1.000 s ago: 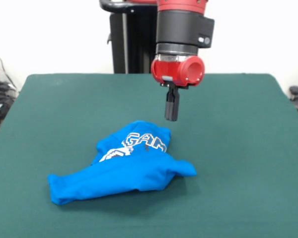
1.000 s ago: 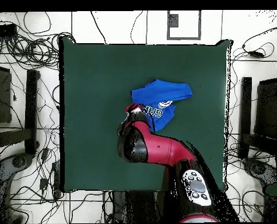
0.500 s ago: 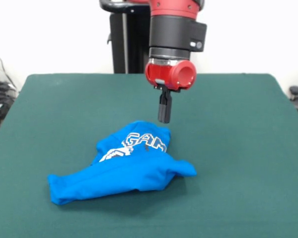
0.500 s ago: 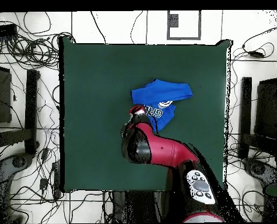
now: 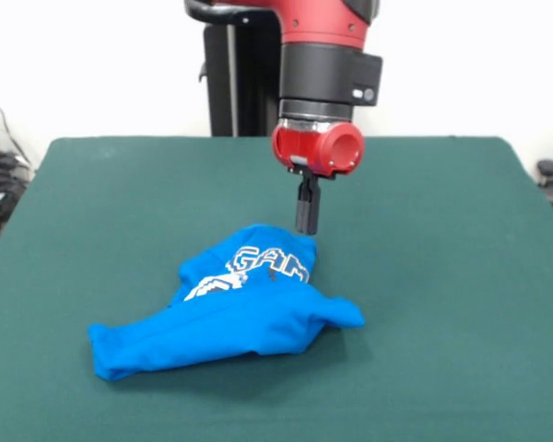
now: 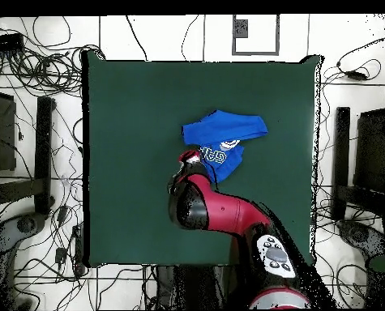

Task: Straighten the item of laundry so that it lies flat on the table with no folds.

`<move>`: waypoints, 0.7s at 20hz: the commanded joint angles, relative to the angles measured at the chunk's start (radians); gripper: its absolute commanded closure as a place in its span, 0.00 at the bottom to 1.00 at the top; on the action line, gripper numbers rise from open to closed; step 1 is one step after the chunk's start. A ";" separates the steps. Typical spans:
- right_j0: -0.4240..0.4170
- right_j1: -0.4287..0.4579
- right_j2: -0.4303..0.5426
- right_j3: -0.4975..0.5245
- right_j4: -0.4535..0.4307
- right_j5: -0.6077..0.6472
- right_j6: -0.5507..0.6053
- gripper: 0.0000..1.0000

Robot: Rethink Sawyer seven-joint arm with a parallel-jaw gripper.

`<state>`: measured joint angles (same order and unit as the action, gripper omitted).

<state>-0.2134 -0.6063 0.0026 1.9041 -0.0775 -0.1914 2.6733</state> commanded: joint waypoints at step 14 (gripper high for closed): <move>-0.012 0.146 0.066 0.032 -0.022 -0.144 0.115 1.00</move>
<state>-0.2283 -0.5238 0.0027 1.9041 -0.0770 -0.2898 2.6733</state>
